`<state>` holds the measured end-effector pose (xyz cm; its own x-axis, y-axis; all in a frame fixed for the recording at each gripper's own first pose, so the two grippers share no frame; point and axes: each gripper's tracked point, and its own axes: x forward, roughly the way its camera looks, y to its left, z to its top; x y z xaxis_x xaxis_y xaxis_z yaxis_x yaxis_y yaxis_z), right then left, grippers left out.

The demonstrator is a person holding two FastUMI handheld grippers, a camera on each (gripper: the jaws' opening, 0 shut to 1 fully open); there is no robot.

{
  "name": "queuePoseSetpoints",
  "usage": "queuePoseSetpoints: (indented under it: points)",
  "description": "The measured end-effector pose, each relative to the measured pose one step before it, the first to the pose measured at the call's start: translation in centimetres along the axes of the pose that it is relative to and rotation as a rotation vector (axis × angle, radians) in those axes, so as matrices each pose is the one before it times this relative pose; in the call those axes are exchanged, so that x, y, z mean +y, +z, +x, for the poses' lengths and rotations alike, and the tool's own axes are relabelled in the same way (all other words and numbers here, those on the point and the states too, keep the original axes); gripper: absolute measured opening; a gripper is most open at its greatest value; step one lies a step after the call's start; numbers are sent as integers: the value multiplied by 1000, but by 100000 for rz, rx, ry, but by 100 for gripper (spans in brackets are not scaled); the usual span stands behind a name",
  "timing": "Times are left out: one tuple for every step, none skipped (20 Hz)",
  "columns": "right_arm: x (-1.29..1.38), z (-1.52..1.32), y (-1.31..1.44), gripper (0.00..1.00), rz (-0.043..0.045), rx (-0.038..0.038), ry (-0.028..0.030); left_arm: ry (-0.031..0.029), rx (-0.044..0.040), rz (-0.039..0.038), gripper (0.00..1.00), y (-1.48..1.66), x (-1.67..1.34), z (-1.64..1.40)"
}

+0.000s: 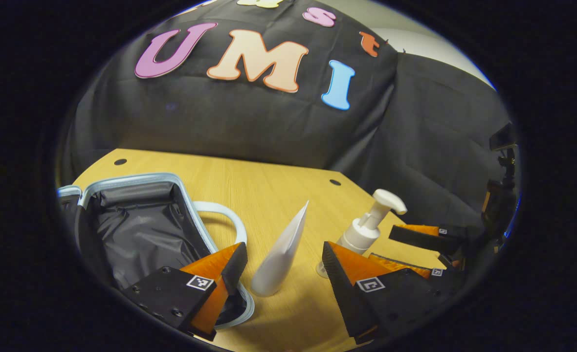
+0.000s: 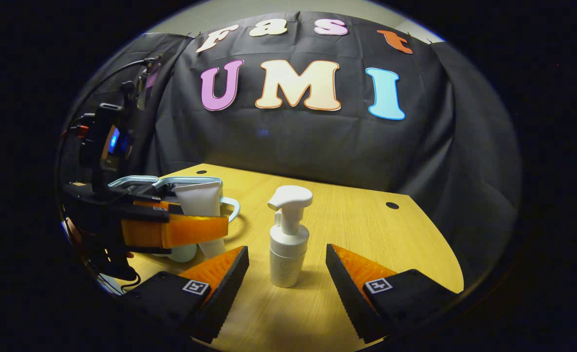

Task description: First open the suitcase, pack the skin care products into it, and then close the suitcase.

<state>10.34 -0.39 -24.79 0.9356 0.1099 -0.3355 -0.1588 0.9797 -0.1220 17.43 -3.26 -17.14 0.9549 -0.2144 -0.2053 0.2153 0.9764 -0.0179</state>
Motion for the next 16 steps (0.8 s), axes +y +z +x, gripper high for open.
queuePoseSetpoints:
  points:
    - [-130,306,-157,99,-19,344,-351,946,32,775,89,84,78,253]
    - [-123,287,-180,99,250,409,-260,106,-29,2000,86,-43,-90,286]
    - [-18,317,-109,99,626,363,65,-138,174,1412,84,-110,-266,459]
    - [79,239,-168,99,765,232,308,47,912,958,81,-118,-163,353]
    - [93,338,-141,99,618,458,340,903,1249,867,79,-259,120,422]
    - [87,365,-273,99,321,502,306,990,1399,582,68,-339,248,133]
    - [29,373,-132,99,23,447,157,900,903,50,51,-391,89,705]
    - [12,375,-164,99,-55,275,109,217,845,-315,34,-132,-46,179]
    - [3,368,-110,99,89,323,299,-84,-464,746,37,330,40,-520]
    - [131,372,-282,99,372,362,419,-854,243,37,30,16,-229,82]
    - [109,297,-224,99,533,437,402,-288,44,-925,32,-29,-116,-29]
    - [73,299,-218,99,738,286,343,-907,318,-1540,30,89,15,-65]
    - [38,424,-117,99,753,154,228,-585,-123,-2041,29,206,91,-250]
    - [151,385,-44,99,746,-146,416,-559,-676,-1641,27,453,-126,-364]
    - [248,207,6,99,708,-63,872,-875,-951,-1512,27,722,-53,-196]
    - [-72,249,-38,99,246,-129,-625,-1071,-935,-1020,27,751,-113,-385]
